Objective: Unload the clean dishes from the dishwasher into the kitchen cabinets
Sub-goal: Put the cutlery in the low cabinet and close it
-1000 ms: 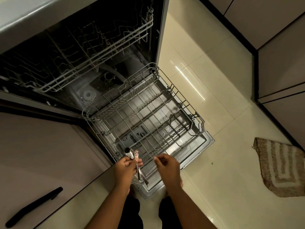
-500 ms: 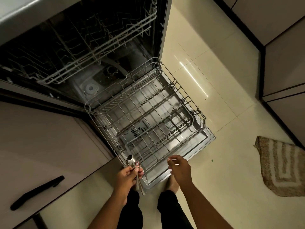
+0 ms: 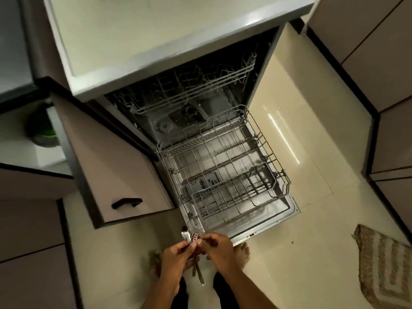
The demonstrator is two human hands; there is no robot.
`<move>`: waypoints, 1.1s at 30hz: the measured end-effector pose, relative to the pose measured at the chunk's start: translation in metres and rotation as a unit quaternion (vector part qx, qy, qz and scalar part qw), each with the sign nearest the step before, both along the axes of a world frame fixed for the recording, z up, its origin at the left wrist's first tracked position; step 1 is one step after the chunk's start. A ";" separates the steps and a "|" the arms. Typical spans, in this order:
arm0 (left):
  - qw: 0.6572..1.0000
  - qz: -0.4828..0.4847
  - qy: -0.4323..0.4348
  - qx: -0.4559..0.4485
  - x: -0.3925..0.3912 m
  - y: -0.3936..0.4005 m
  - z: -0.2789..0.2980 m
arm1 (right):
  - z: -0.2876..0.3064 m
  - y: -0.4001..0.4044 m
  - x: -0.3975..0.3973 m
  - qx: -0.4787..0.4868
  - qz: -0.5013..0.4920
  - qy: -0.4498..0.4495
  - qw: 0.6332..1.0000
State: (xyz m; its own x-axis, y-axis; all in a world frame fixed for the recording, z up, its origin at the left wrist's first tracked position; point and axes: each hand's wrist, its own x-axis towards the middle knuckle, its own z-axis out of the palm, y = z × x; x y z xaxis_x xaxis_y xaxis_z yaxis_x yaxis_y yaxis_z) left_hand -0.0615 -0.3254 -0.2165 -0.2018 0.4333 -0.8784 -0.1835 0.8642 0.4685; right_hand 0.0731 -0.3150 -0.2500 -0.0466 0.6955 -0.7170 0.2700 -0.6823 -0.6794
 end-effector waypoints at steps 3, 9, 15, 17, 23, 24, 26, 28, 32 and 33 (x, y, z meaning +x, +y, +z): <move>0.999 0.038 -0.004 -0.022 -0.020 -0.024 0.017 | 0.009 -0.028 -0.027 -0.017 -0.006 -0.016 1.000; 0.996 0.087 -0.006 -0.010 -0.090 -0.061 0.026 | 0.012 -0.063 -0.106 -0.089 -0.086 0.035 0.992; 0.992 0.102 0.028 0.067 -0.185 -0.080 0.045 | 0.017 -0.066 -0.204 -0.082 -0.141 0.048 0.986; 0.988 0.122 0.035 0.087 -0.222 -0.088 0.046 | 0.024 -0.064 -0.238 -0.077 -0.146 0.068 0.984; 0.979 0.174 0.000 0.109 -0.308 -0.100 0.062 | 0.071 -0.049 -0.316 -0.042 -0.153 0.086 0.984; 0.980 0.169 -0.007 0.108 -0.317 -0.099 0.068 | 0.080 -0.046 -0.325 -0.044 -0.145 0.087 0.985; 0.981 0.154 -0.034 0.111 -0.338 -0.099 0.089 | 0.103 -0.042 -0.345 -0.036 -0.127 0.089 0.987; 0.980 0.146 -0.061 0.120 -0.357 -0.095 0.108 | 0.127 -0.033 -0.365 -0.028 -0.110 0.089 0.990; 0.974 0.157 -0.063 0.153 -0.378 -0.070 0.122 | 0.148 -0.007 -0.387 -0.021 -0.087 0.095 0.991; 0.972 0.166 -0.054 0.157 -0.384 -0.059 0.122 | 0.148 0.002 -0.391 -0.014 -0.082 0.096 0.992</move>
State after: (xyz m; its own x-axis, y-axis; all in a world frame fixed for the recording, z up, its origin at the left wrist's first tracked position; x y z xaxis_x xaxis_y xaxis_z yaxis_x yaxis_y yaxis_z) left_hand -0.4450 -0.3846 -0.0948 -0.2902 0.6106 -0.7368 -0.4909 0.5659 0.6623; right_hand -0.3176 -0.3134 -0.1023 -0.0728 0.6854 -0.7245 0.0208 -0.7252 -0.6882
